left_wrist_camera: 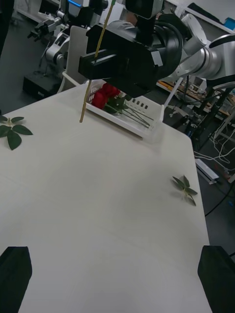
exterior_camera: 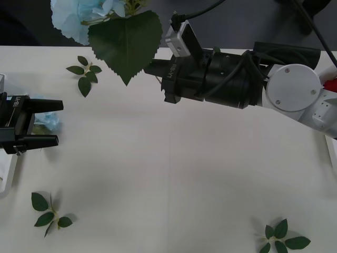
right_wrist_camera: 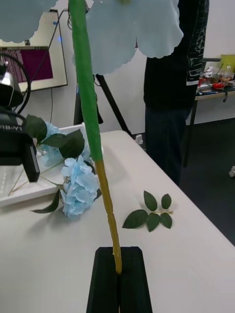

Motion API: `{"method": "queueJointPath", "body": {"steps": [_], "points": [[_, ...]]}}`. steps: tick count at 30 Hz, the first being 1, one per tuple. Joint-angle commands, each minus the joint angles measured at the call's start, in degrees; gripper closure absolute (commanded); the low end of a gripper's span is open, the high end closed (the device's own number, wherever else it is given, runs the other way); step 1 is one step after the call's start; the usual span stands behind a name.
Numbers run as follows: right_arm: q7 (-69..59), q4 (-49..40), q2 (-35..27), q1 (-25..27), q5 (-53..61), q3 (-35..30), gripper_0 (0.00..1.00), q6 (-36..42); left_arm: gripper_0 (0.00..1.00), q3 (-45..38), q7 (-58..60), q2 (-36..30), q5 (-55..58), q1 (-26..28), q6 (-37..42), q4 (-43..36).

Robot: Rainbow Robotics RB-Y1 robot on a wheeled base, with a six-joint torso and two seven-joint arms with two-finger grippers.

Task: Put the red flowers into the right box and the blue flowers into the left box

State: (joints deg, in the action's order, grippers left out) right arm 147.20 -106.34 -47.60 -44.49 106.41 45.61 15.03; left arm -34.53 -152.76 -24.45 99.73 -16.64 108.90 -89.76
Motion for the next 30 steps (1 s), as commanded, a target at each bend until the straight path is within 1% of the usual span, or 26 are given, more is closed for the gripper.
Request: {"method": "queueJointPath", "body": {"steps": [1, 7, 10, 15, 24, 30], "points": [[-3.7, -1.7, 0.3, -4.3, -0.2, 3.3, 1.0, -3.0, 0.0, 0.4, -2.2, 0.8, 1.3, -1.0, -0.7, -1.0], [-7.5, -1.7, 0.8, -9.1, 0.3, 11.4, 1.0, -8.9, 0.0, 0.3, -2.2, 3.3, 1.5, -1.0, -1.8, -1.0], [-7.5, -1.7, 1.7, -10.0, 2.1, 14.2, 1.0, -10.5, 0.0, 1.0, -2.2, 4.9, 1.5, -1.0, -3.4, -1.0], [-7.6, -1.7, 3.7, -11.3, 2.6, 16.4, 1.0, -10.5, 0.0, 2.7, -2.2, 6.7, 1.4, -1.0, -5.1, -1.0], [-7.6, -1.4, 6.7, -11.4, 2.7, 16.9, 1.0, -10.5, 0.0, 5.9, -2.2, 9.2, -0.9, -1.1, -8.3, -0.9], [-7.6, -1.3, 7.3, -11.3, 2.8, 17.4, 1.0, -10.9, 0.0, 6.9, -2.2, 10.7, -0.3, -1.0, -9.1, 2.0]]}}
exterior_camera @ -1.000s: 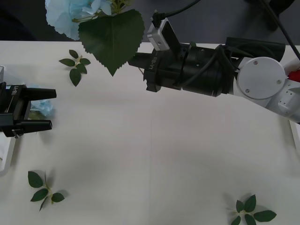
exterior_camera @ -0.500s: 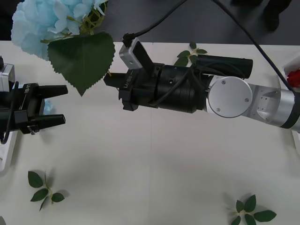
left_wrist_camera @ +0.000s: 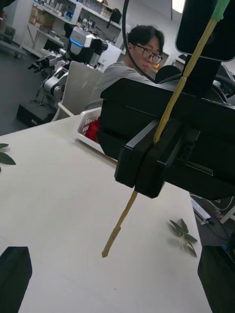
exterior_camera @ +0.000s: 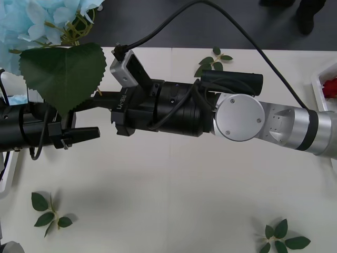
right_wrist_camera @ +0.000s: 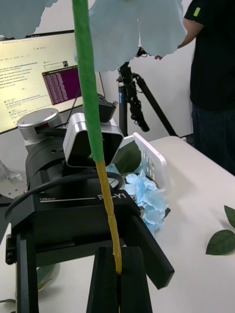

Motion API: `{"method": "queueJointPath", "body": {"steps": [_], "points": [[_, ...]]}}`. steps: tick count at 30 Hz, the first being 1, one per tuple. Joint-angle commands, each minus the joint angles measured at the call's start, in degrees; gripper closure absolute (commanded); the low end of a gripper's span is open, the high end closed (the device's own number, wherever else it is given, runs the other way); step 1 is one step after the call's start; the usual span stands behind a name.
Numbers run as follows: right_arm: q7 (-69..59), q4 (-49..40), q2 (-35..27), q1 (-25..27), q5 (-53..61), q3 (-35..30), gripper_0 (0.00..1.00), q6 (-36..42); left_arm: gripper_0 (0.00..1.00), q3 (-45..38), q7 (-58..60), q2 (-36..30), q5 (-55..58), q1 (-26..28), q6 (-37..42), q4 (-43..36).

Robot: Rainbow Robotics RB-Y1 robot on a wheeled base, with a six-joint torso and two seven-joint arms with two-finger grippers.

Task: Put the red flowers into the right box and the blue flowers into the left box

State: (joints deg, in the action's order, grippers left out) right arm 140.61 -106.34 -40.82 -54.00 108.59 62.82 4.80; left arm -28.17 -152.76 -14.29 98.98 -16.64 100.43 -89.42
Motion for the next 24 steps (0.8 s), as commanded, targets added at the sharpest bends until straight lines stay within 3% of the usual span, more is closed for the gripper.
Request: {"method": "queueJointPath", "body": {"steps": [1, 15, 16, 17, 18, 19, 20, 22, 24], "points": [[-1.0, -1.2, 0.5, -1.8, 0.7, 0.3, 1.0, -0.8, 0.0, 0.9, -2.2, 0.5, 1.0, -1.0, -0.7, 2.4], [-0.9, -1.2, 0.5, -1.8, 3.7, 2.0, 1.0, -3.0, 0.0, 8.2, -2.2, 0.6, 5.9, -1.0, -6.3, 6.5], [-0.9, -1.2, 0.5, -1.8, 3.7, 2.0, 1.0, -3.0, 0.05, 8.4, -2.2, 0.6, 6.1, -1.0, -6.3, 6.5], [-0.9, -1.2, 0.5, -1.8, 3.7, 2.0, 1.0, -3.0, 0.17, 8.4, -2.2, 0.6, 6.1, -1.0, -6.3, 6.5], [-0.9, -1.2, 0.5, -1.8, 3.7, 2.0, 1.0, -3.0, 0.36, 8.6, -2.2, 0.6, 6.1, -1.1, -6.4, 6.5], [-0.9, -1.2, 0.5, -1.8, 3.7, 2.0, 1.0, -3.0, 0.47, 8.6, -2.2, 0.6, 6.1, -1.0, -6.4, 6.5], [-0.9, -1.2, 0.5, -1.8, 3.7, 2.0, 1.0, -3.0, 0.71, 8.7, -2.2, 0.5, 6.1, -1.0, -6.4, 6.5], [-0.9, -1.2, 0.5, -1.8, 3.7, 2.0, 1.0, -3.0, 0.91, 8.7, -2.2, 0.5, 6.1, -1.0, -6.4, 6.5], [-0.9, -1.2, 0.5, -1.8, 3.7, 2.0, 1.0, -3.0, 0.97, 8.8, -2.2, 0.5, 6.1, -1.0, -6.4, 6.6]]}}
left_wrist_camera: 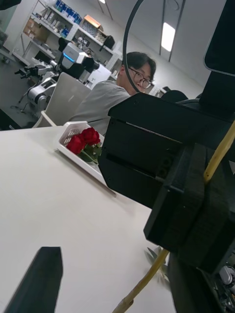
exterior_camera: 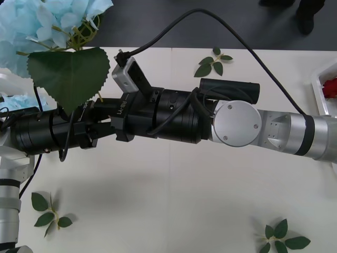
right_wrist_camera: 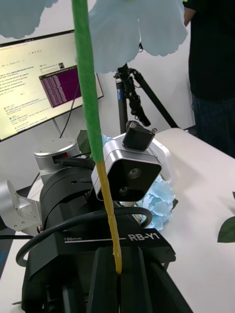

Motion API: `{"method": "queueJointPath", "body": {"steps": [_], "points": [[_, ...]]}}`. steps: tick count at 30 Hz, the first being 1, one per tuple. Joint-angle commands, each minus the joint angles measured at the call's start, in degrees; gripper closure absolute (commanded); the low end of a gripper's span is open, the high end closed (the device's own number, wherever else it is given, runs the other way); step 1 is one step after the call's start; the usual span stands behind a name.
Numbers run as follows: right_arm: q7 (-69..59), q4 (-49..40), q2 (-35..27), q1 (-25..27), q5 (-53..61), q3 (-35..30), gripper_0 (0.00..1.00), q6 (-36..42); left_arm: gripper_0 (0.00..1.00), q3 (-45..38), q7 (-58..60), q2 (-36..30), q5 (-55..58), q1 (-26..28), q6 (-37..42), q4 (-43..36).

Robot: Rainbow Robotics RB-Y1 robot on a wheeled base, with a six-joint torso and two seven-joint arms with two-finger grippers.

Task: Put the red flowers into the right box and the blue flowers into the left box

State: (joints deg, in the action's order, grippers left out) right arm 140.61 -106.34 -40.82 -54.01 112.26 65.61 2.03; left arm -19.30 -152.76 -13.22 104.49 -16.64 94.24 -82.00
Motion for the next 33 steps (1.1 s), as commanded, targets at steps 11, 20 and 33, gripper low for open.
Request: {"method": "queueJointPath", "body": {"steps": [11, 20, 33], "points": [[-0.9, -1.2, 0.5, -1.8, 0.1, -0.8, 1.0, -0.2, 1.0, 0.1, -2.2, -0.6, 0.7, -1.0, 0.1, -0.8], [-0.9, -1.2, 0.5, -1.8, 0.1, -0.8, 0.42, -0.2, 1.0, 0.0, -2.2, -0.6, 1.0, -1.0, 0.1, -0.9], [-0.9, -1.2, 0.5, -1.8, 0.1, -0.8, 0.0, -0.2, 1.0, -0.7, -2.2, -2.7, 1.9, -0.9, 0.5, -0.9]]}}
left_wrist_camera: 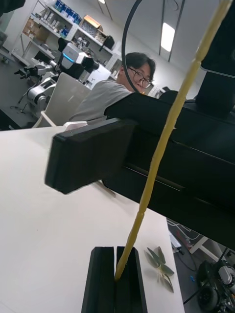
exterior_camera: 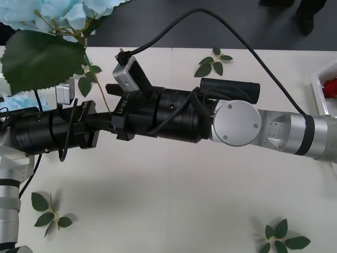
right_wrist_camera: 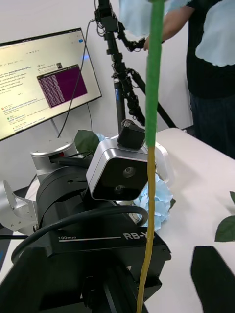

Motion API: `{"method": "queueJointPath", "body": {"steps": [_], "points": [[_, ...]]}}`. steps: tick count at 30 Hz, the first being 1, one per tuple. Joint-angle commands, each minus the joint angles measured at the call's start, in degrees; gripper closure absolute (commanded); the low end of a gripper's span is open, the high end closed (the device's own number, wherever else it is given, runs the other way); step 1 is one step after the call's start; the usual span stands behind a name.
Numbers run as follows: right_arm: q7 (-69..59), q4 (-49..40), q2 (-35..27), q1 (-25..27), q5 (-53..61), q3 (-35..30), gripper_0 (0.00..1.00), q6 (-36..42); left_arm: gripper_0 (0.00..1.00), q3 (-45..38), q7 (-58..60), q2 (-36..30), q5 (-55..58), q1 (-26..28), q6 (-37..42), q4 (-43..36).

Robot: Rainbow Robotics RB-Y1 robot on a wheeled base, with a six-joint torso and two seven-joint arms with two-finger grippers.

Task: Put the red flowers into the right box and the blue flowers into the left box

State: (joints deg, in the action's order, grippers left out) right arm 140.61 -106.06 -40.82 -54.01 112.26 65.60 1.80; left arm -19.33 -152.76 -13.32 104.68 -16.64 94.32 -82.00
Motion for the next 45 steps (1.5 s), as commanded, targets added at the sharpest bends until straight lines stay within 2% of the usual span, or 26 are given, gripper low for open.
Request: {"method": "queueJointPath", "body": {"steps": [1, 7, 14, 18, 24, 31, 40, 45], "points": [[-0.9, -1.5, 0.5, -1.8, 0.1, -0.8, 0.0, 0.0, 1.0, -0.7, -2.2, -3.3, 2.1, -0.9, 0.7, -0.9], [-0.9, -1.5, 0.5, -1.8, 0.1, -0.8, 0.0, 0.0, 1.0, -1.5, -2.2, -8.0, 6.6, 1.1, 0.8, -0.9], [-1.5, -1.8, -0.6, 0.0, 0.7, -0.9, 0.0, 0.4, 1.0, -5.0, -2.2, -12.7, 11.4, 6.2, -0.2, -1.5], [-1.1, -2.1, -2.6, 0.0, 4.3, -3.8, 0.0, 4.9, 1.0, -7.2, -2.2, -15.8, 13.4, 9.6, -2.4, -4.0], [-1.6, -1.3, -7.2, 0.4, 5.2, -13.7, 0.0, 20.2, 1.0, -9.1, -2.2, -21.9, 18.4, 19.0, -10.4, -10.4], [-1.1, 1.4, -7.4, 4.3, 1.6, -26.7, 0.0, 39.0, 1.0, -16.0, -2.2, -23.0, 18.3, 28.1, -15.8, -14.8], [-0.7, 4.9, -2.4, 10.0, -5.3, -47.5, 0.0, 71.5, 1.0, -21.5, 4.4, -23.2, 17.6, 38.1, -25.2, -19.6], [-0.7, 5.0, 2.1, 11.9, -10.2, -57.3, 0.0, 87.6, 0.99, -23.7, 12.5, -23.8, 9.7, 41.3, -29.1, -23.3]]}}
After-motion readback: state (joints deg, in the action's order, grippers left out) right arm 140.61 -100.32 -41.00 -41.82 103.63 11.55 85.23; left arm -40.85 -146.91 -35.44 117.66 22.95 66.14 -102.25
